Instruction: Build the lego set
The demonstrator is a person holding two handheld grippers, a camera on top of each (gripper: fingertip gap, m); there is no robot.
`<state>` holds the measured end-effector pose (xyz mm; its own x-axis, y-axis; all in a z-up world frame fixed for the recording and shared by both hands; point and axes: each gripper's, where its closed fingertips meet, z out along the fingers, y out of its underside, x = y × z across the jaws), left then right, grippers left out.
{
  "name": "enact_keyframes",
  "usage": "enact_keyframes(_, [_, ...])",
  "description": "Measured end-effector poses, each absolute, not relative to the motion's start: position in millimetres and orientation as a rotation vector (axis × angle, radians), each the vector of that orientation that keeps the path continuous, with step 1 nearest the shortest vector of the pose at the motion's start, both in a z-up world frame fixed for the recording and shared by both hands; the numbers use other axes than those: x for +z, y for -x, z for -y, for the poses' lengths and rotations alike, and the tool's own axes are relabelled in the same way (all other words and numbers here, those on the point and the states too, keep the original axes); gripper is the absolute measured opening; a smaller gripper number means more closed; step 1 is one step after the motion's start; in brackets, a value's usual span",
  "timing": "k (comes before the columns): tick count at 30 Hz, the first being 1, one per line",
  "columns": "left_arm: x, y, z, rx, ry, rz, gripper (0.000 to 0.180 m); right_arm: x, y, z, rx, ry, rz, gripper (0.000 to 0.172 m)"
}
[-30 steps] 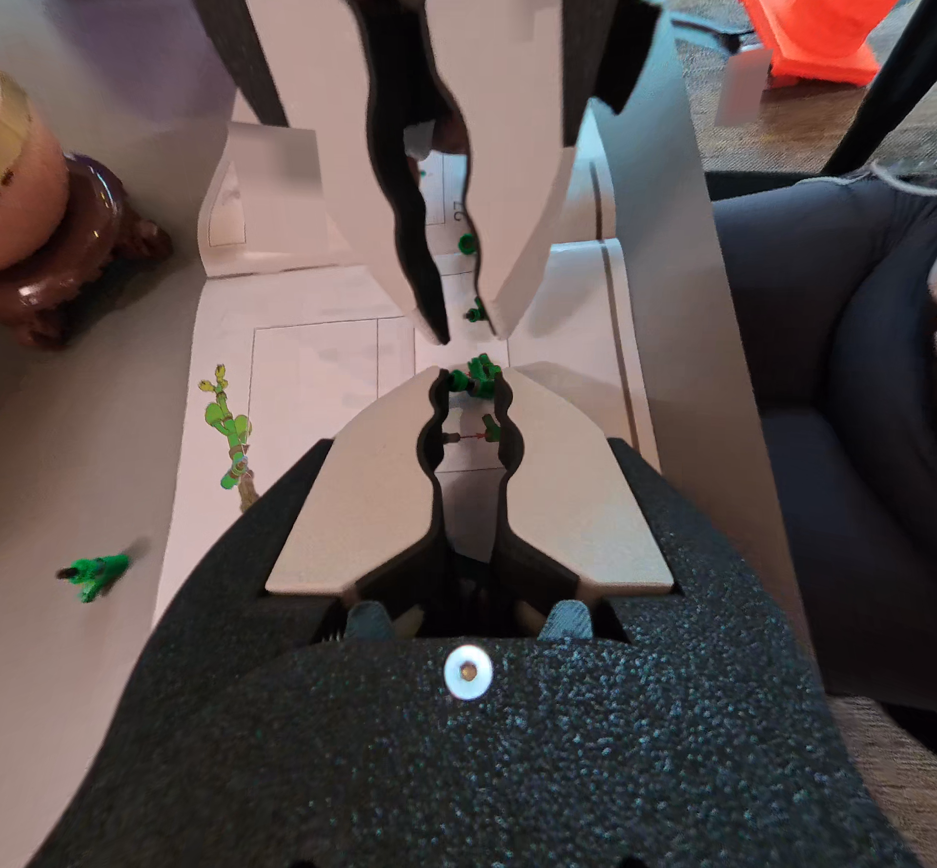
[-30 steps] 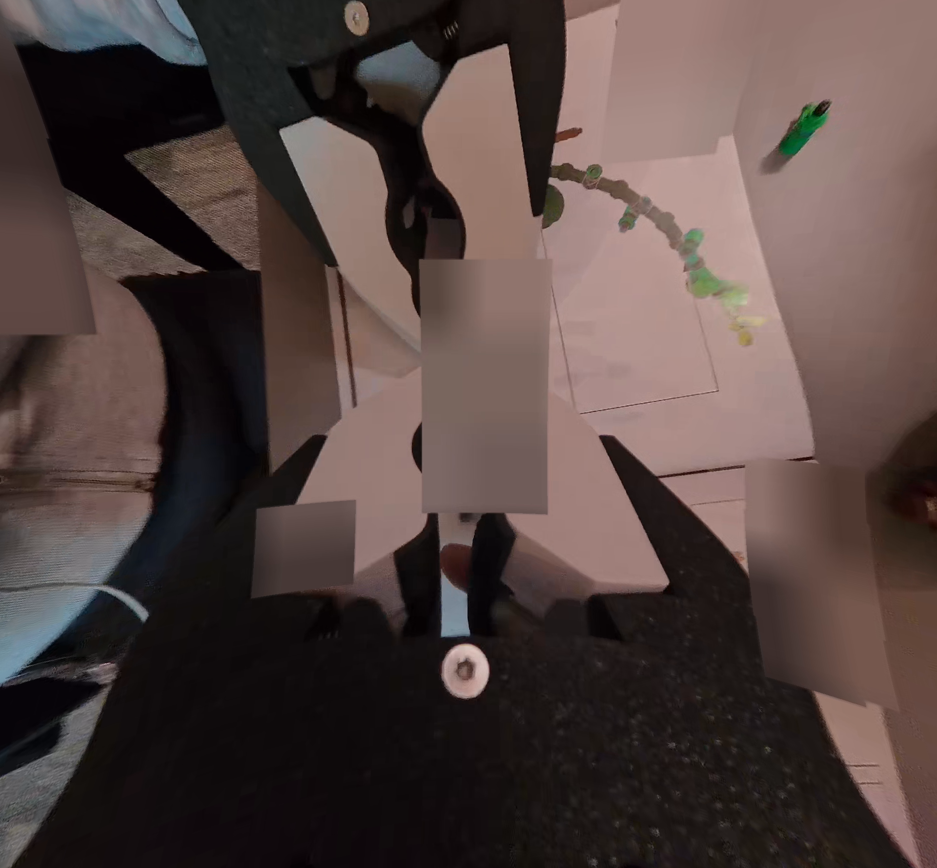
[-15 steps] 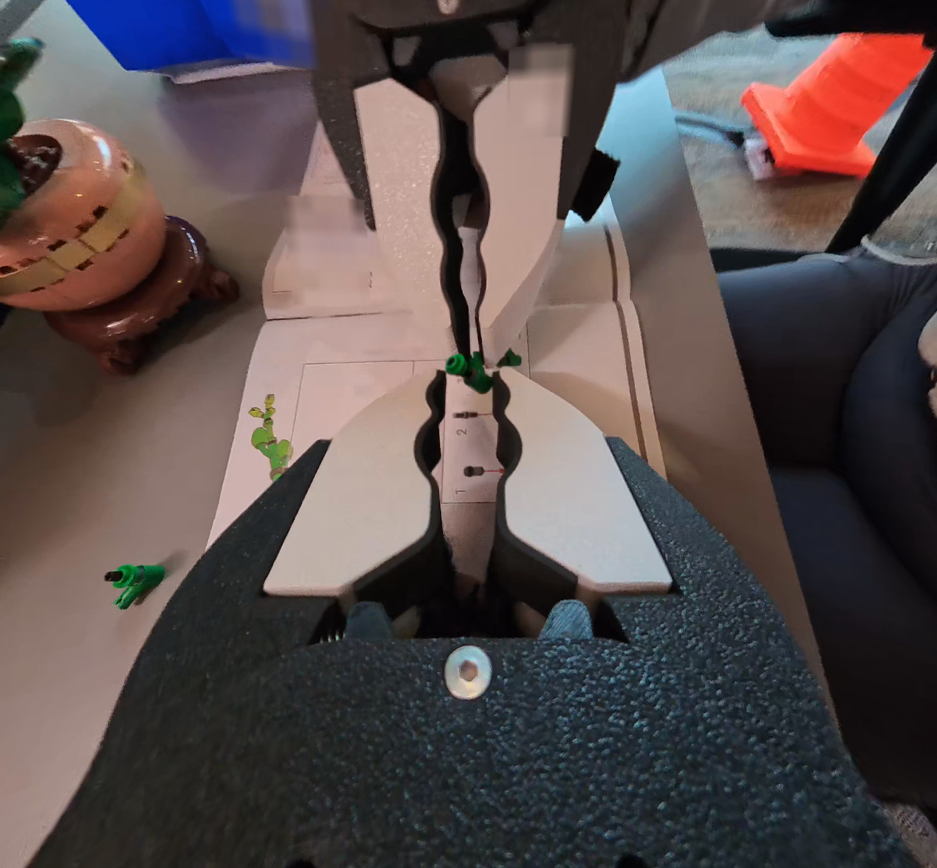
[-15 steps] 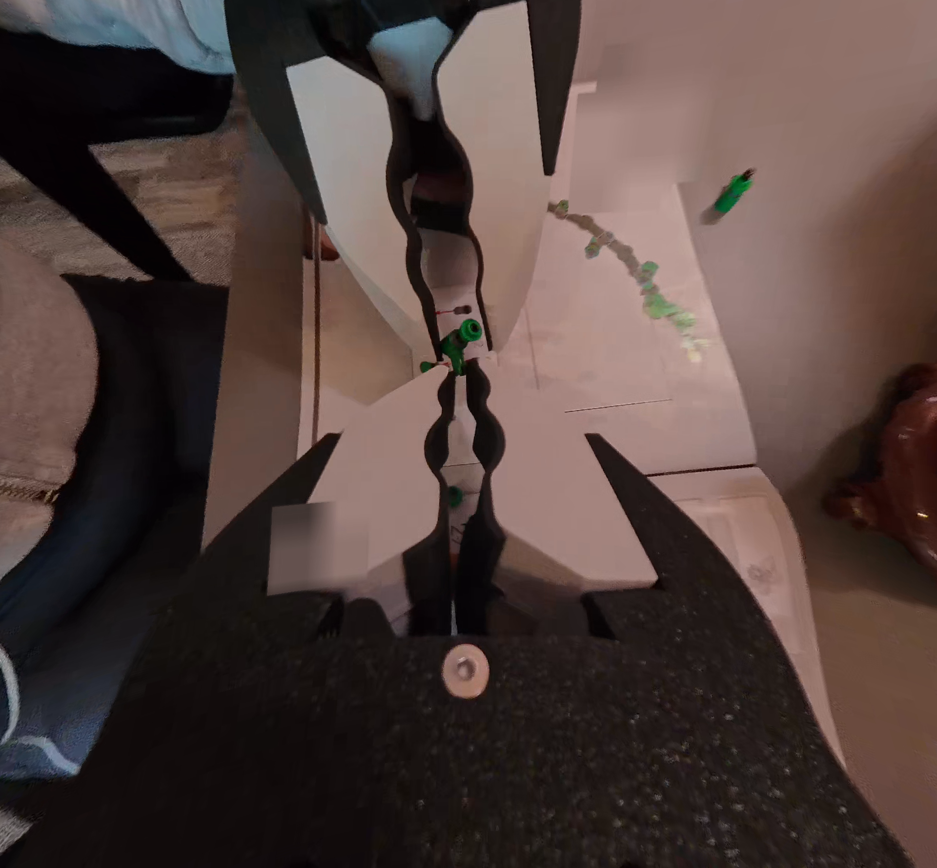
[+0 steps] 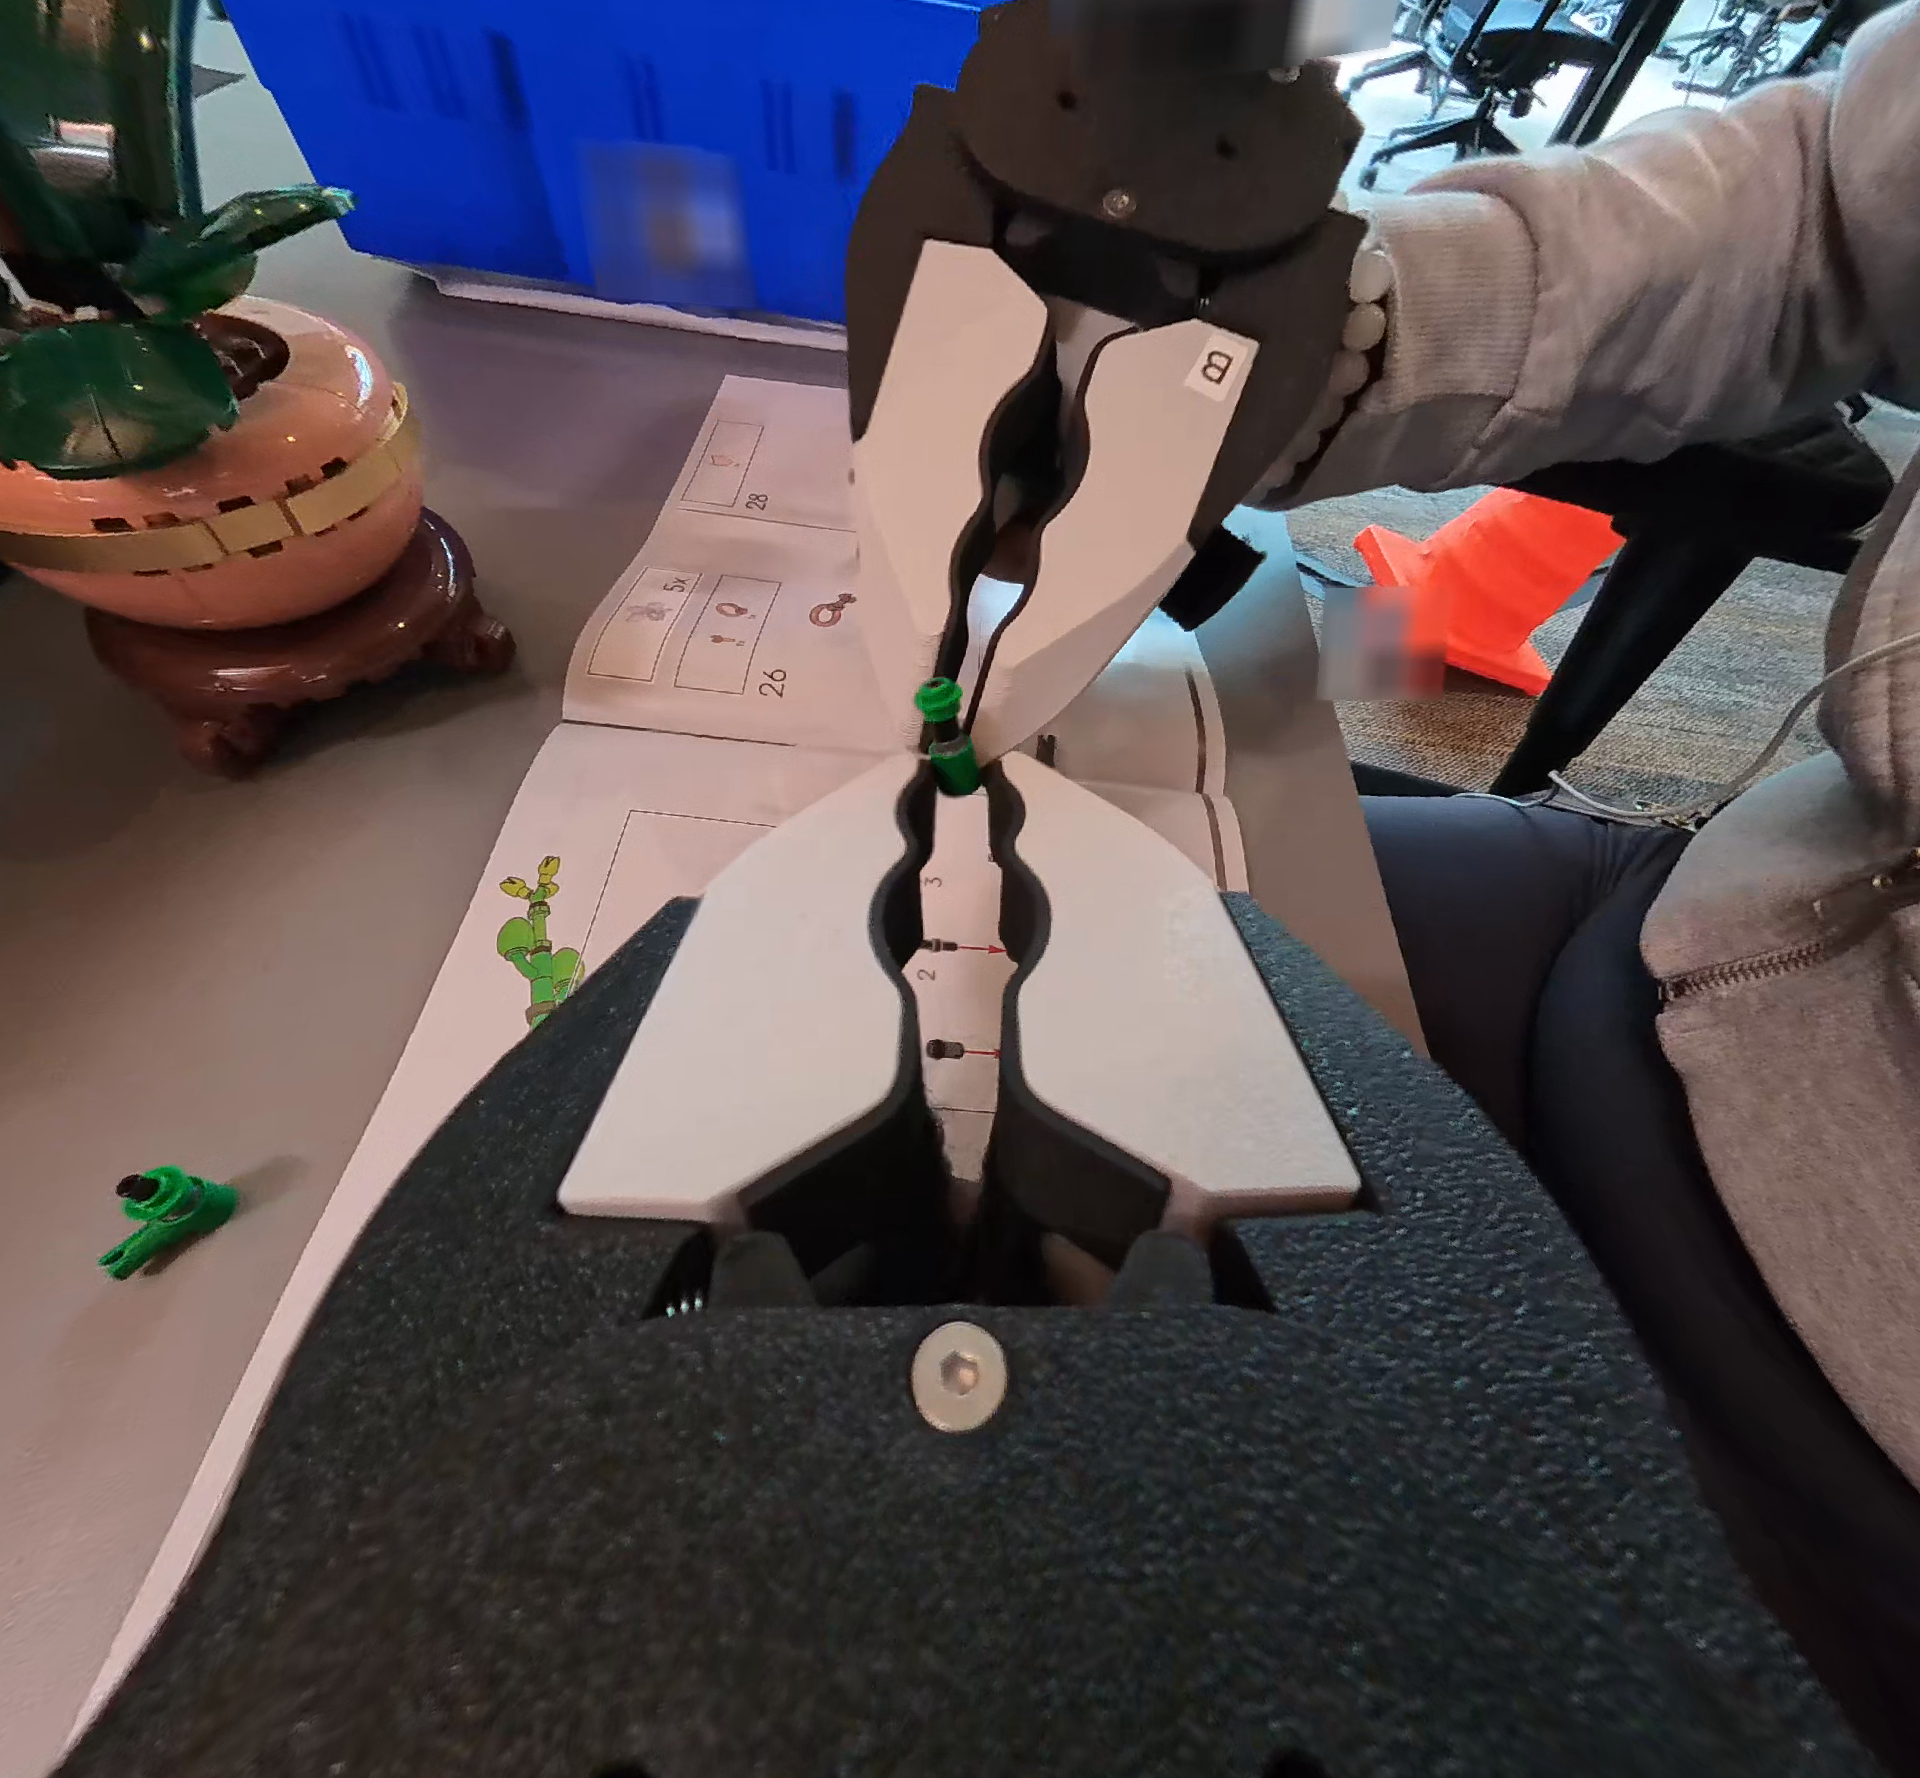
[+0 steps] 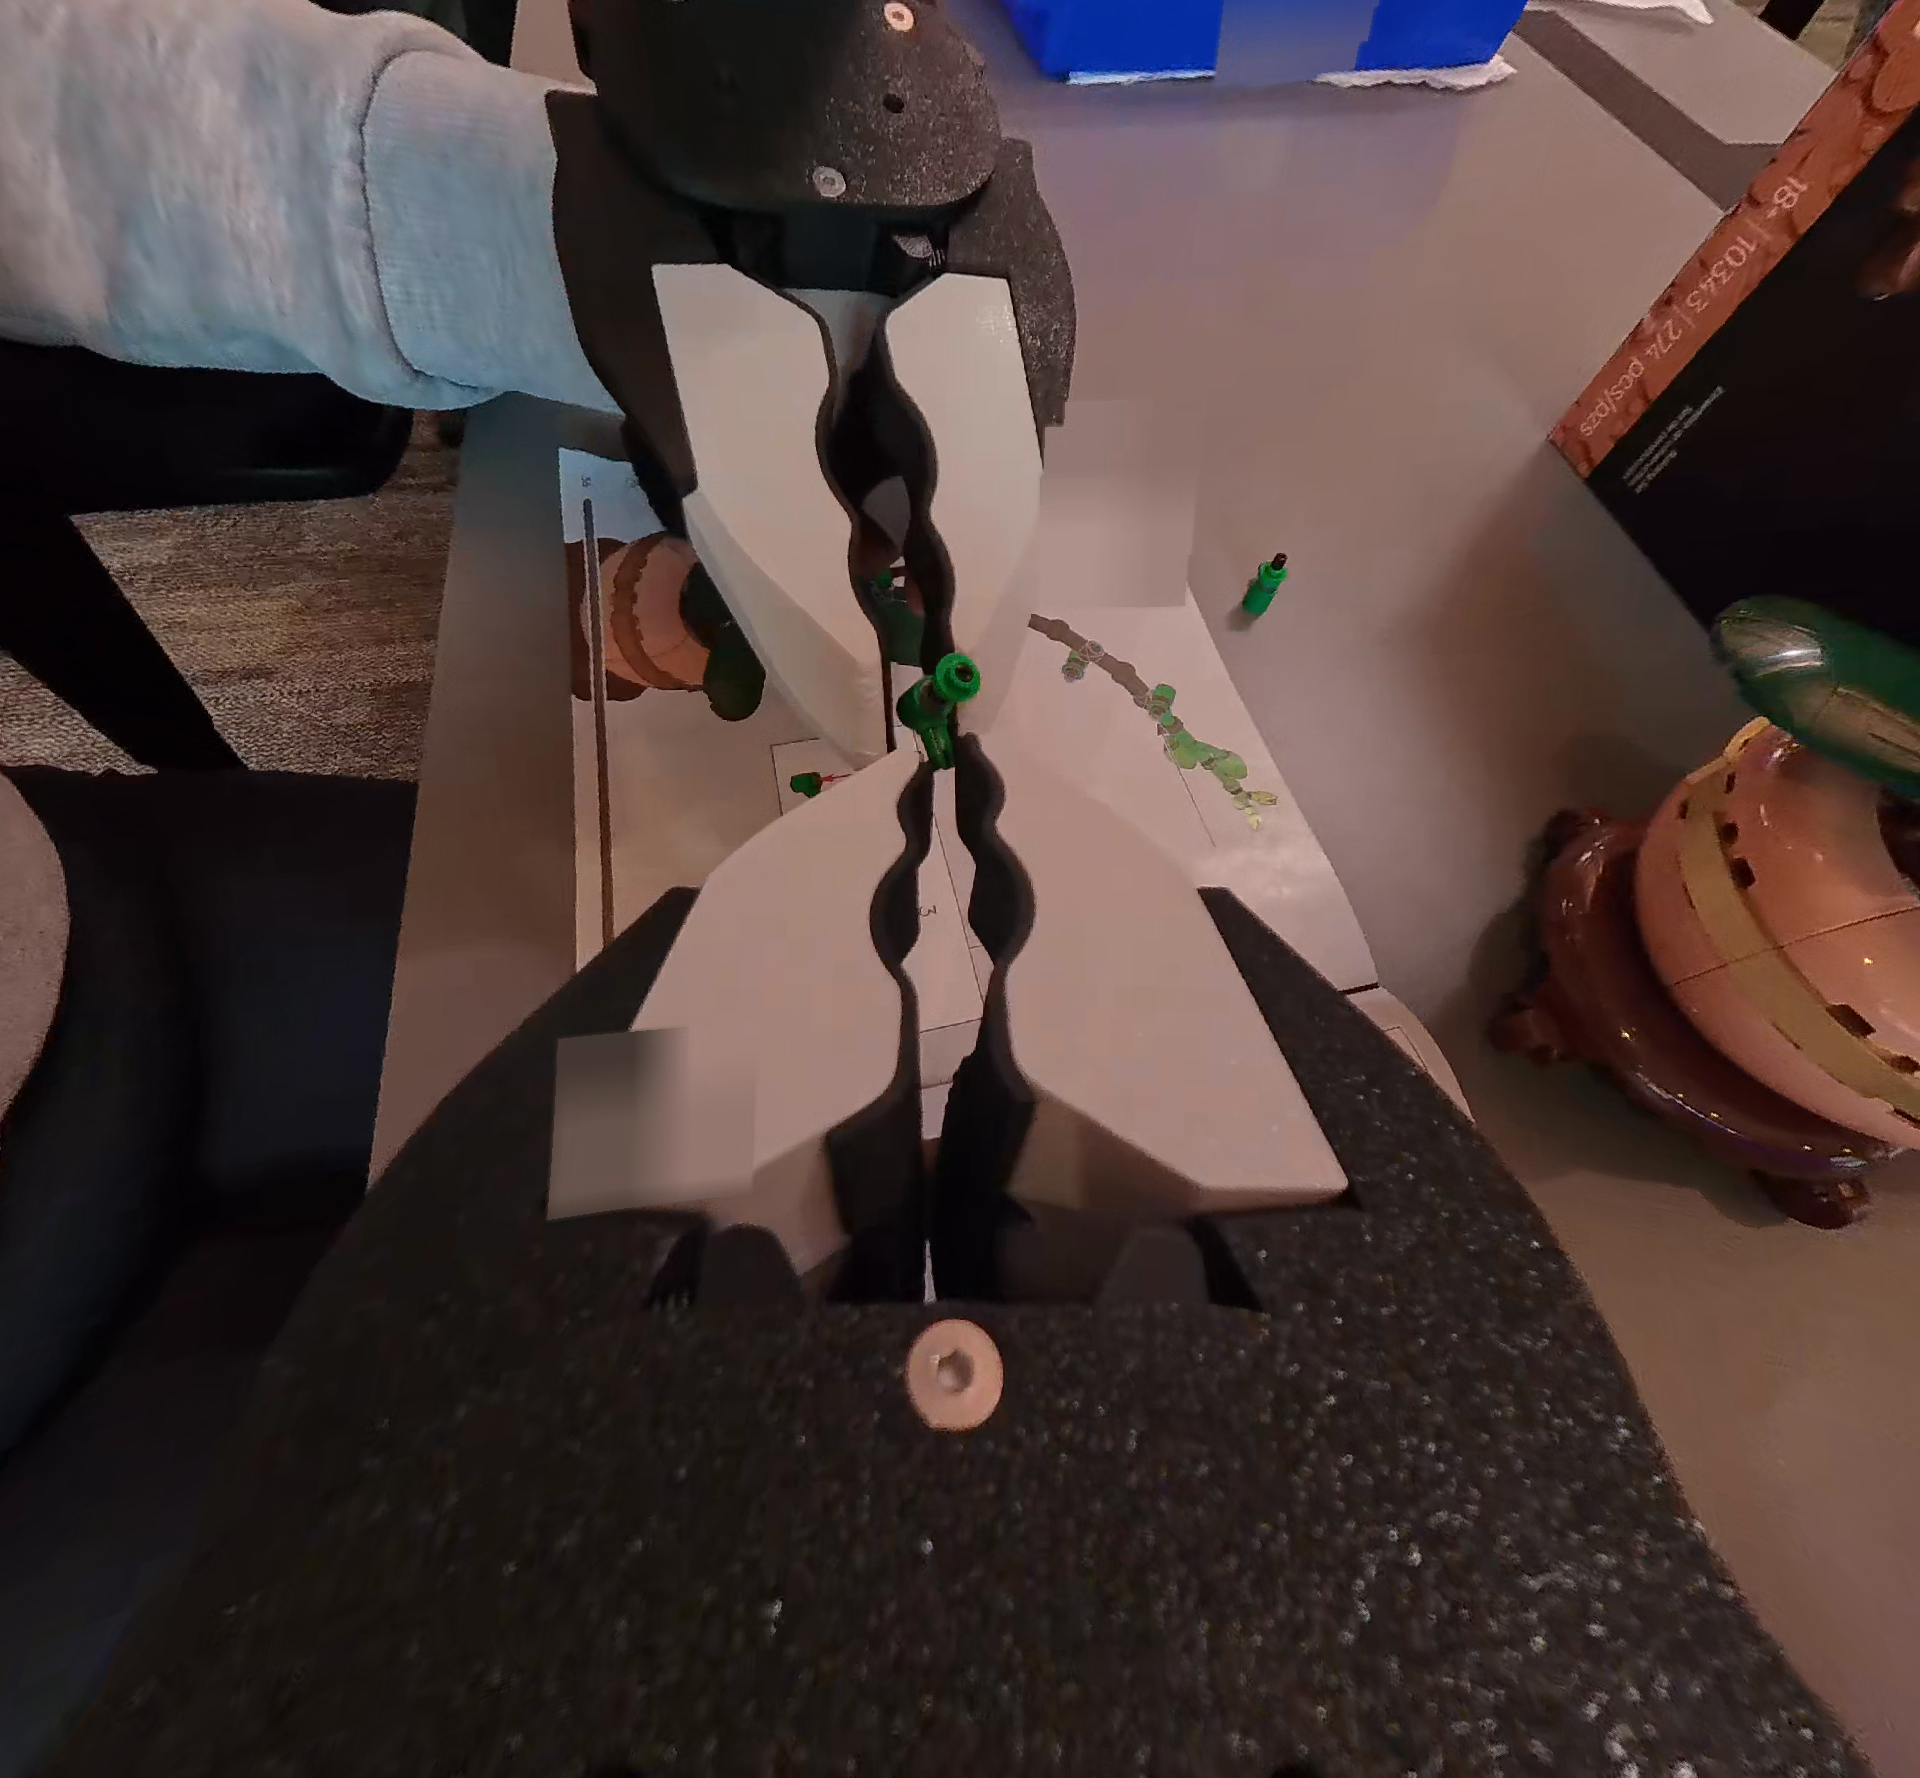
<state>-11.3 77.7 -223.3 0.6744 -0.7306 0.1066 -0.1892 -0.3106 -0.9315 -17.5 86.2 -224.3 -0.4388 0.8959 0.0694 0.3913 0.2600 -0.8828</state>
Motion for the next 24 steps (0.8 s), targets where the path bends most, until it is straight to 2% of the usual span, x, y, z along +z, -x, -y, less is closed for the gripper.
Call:
enact_keyframes(4, [-223,8,-74,-0.7,1.842,-0.74,0.006,-223,14,-83,1.163,1.156,1.957,0.004])
enact_keyframes(5, [-226,7,-73,-0.693,1.864,-0.75,0.006,-223,11,-82,1.185,1.157,1.98,0.008])
enact_keyframes(7, [-243,8,-71,-0.604,1.968,-0.823,0.006,-225,3,-84,1.221,1.202,2.036,0.026])
enact_keyframes(8, [-253,8,-68,-0.551,2.025,-0.873,0.006,-226,0,-83,1.23,1.218,2.066,0.027])
enact_keyframes(11, [-270,2,-60,-0.51,2.122,-0.98,0.006,-236,-4,-80,1.131,1.195,2.15,0.01])
enact_keyframes(14, [-274,-2,-56,-0.527,2.145,-1.008,0.006,-253,-6,-76,0.959,1.157,2.275,0.004])
enact_keyframes(18, [-275,-3,-56,-0.533,2.143,-1.007,0.006,-257,-6,-70,0.946,1.119,2.343,0.009])
enact_keyframes(24, [-275,-3,-56,-0.528,2.139,-1.014,0.006,-256,-4,-70,0.94,1.072,2.39,0.004])
